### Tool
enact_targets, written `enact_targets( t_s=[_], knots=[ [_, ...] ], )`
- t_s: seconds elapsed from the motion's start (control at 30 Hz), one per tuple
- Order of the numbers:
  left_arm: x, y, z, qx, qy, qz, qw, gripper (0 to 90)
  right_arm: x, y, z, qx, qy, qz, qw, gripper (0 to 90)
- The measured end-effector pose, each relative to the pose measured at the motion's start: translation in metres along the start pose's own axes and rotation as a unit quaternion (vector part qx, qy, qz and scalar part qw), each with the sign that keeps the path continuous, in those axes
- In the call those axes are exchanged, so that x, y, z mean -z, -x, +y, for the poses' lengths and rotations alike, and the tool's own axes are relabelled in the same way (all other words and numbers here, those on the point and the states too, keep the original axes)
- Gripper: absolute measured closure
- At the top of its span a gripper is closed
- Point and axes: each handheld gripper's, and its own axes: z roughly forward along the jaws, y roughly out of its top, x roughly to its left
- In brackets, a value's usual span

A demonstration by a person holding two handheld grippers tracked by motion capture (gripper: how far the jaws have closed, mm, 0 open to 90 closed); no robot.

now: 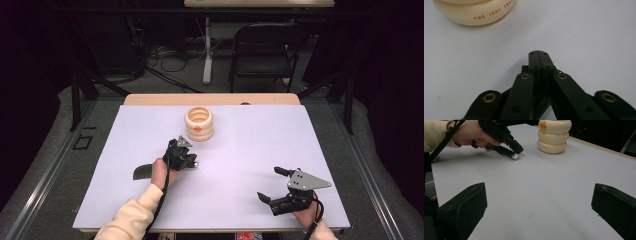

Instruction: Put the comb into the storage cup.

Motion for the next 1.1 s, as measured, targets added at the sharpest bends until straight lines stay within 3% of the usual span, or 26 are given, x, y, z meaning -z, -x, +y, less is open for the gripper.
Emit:
enact_targets(
  t_s=[1.1],
  knots=[
    [0.016,0.017,-0.013,-0.022,-0.024,-0.034,0.9989,90.0,0.000,0.000,0.000,-0.003,-0.002,-0.001,1.0000,0.0]
  ],
)
